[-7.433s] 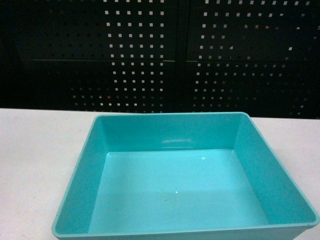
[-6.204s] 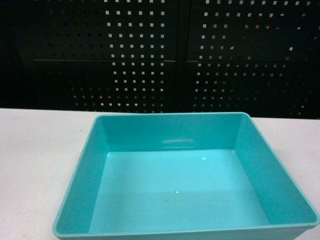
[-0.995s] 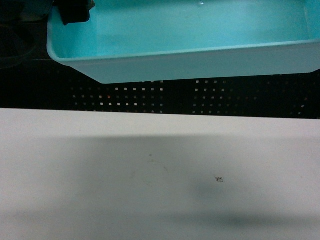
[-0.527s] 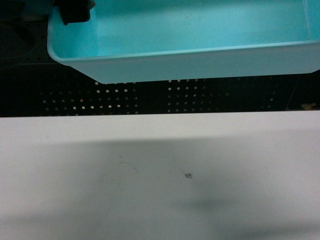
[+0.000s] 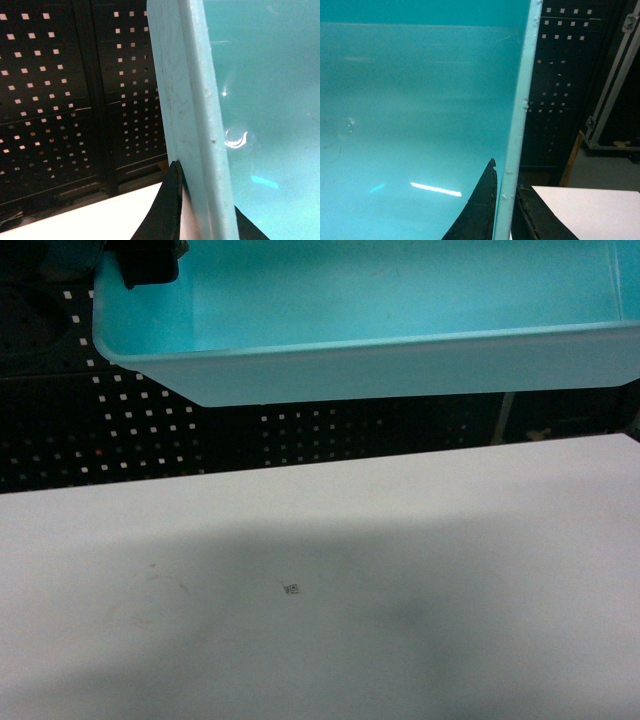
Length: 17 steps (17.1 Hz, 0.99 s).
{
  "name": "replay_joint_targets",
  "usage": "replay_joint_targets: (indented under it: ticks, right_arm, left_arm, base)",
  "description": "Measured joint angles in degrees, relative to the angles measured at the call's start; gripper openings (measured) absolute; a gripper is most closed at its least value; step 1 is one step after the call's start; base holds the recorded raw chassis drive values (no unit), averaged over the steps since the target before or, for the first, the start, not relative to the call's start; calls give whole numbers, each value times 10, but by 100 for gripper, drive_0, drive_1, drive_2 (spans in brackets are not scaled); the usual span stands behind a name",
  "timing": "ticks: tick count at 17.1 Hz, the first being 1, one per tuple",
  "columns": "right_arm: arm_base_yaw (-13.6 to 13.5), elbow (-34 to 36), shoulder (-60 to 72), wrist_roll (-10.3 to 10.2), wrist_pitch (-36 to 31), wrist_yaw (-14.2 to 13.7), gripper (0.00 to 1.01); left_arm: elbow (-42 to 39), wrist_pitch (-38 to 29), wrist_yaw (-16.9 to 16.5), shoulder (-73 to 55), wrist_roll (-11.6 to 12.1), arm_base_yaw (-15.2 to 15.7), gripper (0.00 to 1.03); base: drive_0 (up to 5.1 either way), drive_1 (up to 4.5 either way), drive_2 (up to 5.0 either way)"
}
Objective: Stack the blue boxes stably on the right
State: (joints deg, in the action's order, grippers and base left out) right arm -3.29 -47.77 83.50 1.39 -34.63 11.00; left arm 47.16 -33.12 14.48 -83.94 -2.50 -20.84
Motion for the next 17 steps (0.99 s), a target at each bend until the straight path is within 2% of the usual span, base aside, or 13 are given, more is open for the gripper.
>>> replay_joint_targets:
  ticks: [17]
  right_arm:
    - [0, 0, 0, -1, 0, 0, 7]
  left_arm:
    - [0, 0, 0, 0, 0, 0, 6]
  base:
    - [-157, -157, -157]
